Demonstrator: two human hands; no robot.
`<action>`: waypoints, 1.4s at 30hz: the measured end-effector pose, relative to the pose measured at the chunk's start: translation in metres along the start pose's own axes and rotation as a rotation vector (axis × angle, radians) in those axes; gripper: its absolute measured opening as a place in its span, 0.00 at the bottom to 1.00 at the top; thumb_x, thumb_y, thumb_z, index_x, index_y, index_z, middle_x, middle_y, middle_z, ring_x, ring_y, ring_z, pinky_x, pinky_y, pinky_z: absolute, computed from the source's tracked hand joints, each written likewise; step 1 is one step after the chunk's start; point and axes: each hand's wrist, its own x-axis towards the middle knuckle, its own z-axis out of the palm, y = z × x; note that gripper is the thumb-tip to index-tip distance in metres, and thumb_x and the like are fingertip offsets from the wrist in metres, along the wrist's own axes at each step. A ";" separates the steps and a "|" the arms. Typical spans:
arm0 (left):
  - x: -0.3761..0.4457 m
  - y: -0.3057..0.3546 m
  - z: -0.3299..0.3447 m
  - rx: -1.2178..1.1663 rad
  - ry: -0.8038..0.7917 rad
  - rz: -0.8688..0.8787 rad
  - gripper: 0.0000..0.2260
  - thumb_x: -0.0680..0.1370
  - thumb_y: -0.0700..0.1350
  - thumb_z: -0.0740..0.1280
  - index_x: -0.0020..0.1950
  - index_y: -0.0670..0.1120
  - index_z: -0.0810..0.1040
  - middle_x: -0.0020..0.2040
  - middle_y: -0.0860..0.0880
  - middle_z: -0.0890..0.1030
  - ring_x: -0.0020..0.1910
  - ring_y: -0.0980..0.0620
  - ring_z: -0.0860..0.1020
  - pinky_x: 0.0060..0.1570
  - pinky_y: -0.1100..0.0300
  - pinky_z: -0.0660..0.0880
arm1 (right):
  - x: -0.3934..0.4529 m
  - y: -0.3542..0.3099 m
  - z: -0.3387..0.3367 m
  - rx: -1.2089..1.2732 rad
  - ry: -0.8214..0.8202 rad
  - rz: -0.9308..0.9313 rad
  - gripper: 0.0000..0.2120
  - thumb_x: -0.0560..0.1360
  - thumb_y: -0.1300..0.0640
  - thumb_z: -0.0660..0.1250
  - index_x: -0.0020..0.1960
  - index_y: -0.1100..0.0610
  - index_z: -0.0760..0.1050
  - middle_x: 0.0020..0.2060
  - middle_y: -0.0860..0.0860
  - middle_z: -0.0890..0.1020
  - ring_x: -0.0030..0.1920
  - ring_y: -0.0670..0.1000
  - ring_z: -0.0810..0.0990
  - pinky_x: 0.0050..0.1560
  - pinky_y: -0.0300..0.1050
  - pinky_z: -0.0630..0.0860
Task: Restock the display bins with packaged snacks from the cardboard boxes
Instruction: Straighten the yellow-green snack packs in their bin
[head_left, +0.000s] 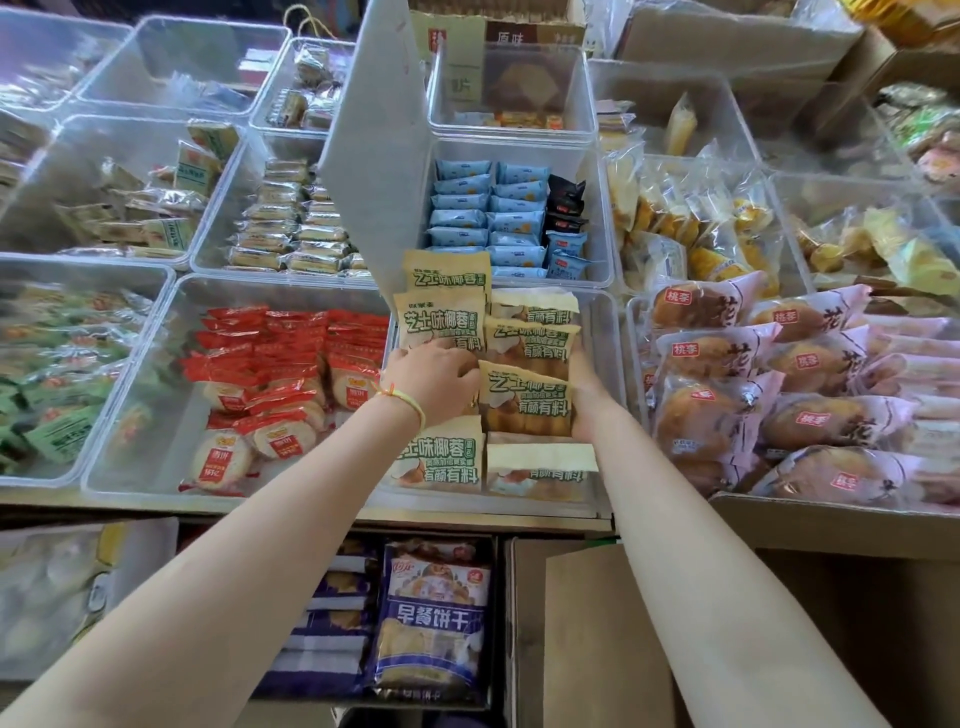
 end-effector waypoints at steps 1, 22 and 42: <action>-0.004 0.001 0.001 -0.014 0.003 0.007 0.18 0.80 0.53 0.52 0.59 0.54 0.80 0.59 0.50 0.77 0.59 0.47 0.75 0.60 0.47 0.66 | -0.013 -0.003 0.006 -0.015 0.025 0.004 0.45 0.71 0.20 0.49 0.68 0.53 0.77 0.63 0.61 0.80 0.61 0.62 0.80 0.64 0.70 0.71; -0.086 -0.053 0.024 -0.525 0.561 -0.017 0.21 0.76 0.46 0.56 0.67 0.43 0.73 0.62 0.43 0.75 0.63 0.44 0.70 0.64 0.51 0.64 | -0.120 0.024 0.025 0.026 0.141 0.132 0.48 0.69 0.19 0.50 0.78 0.49 0.62 0.72 0.55 0.72 0.65 0.60 0.78 0.67 0.62 0.71; -0.024 -0.086 -0.005 -0.796 0.095 -0.196 0.06 0.78 0.46 0.70 0.53 0.47 0.84 0.38 0.51 0.81 0.33 0.54 0.76 0.28 0.64 0.72 | -0.102 -0.023 0.111 -1.099 0.281 -0.508 0.10 0.81 0.53 0.64 0.56 0.54 0.83 0.50 0.50 0.84 0.46 0.52 0.79 0.42 0.42 0.69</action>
